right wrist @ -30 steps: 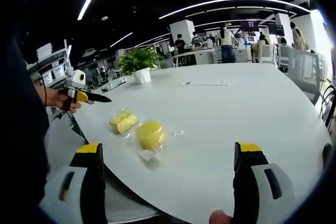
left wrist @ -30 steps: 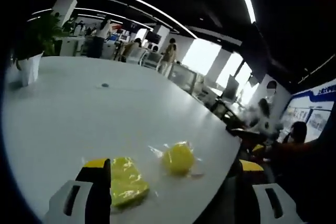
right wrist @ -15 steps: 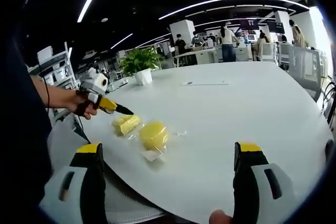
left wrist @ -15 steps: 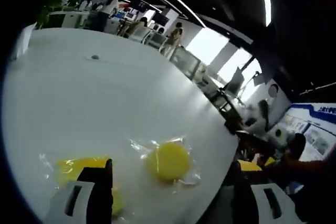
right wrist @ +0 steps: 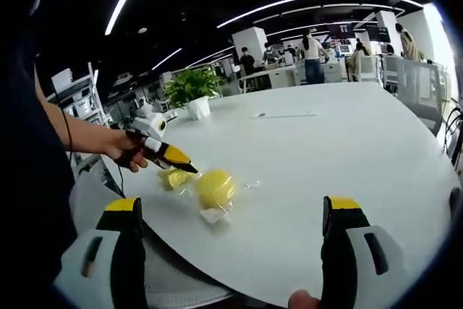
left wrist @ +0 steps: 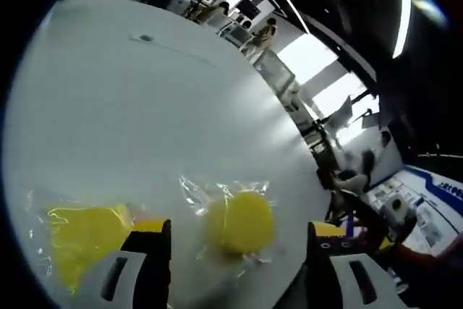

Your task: Compare the silicone blocks by pressing each to a similar depth, holding the contact briefly, and releasing to observe deformation and rebound differences across the visible hardness samples.

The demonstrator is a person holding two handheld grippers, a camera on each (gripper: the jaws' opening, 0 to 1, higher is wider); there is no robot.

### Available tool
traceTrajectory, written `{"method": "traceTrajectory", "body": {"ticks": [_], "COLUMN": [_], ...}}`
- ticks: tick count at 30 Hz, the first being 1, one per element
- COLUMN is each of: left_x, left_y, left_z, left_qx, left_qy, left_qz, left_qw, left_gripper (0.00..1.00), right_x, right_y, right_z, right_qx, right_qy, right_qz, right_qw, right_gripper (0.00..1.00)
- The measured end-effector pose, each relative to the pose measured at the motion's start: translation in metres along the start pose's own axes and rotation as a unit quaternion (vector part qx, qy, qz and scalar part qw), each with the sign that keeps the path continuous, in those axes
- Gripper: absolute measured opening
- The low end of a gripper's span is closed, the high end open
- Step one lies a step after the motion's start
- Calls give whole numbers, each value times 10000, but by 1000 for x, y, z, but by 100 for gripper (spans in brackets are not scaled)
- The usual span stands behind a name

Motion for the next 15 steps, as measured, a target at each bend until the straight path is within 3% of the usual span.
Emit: {"method": "traceTrajectory", "body": {"ticks": [7,11,15], "left_x": [-8,-6,-11], "left_y": [-12,-14,-20], "left_z": [0,-3,-5], "left_qx": [-52,26,-30], "left_qy": [174,151,283], "left_qz": [-242,-228,-366], "left_qw": [9995,9996,9989], "left_gripper": [72,61,59], "right_x": [1,0,-2], "right_y": [-3,-2,-1], "right_z": [-3,-3,-4], "right_qx": [22,3,-28], "right_qy": [48,11,-5], "right_qz": [-42,-60,-68], "right_qw": [10000,10000,10000], "right_gripper": [97,97,97]}}
Point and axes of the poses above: the point that each gripper's makers call its tool centre point, and the gripper's own axes: y roughly backward along the fingers, z roughly to its right, x roughly out of its top, the point moved 1 cm from there along y, roughly backward along the fingers, and after that the axes turned 2 degrees about z, right-handed, at the moved point
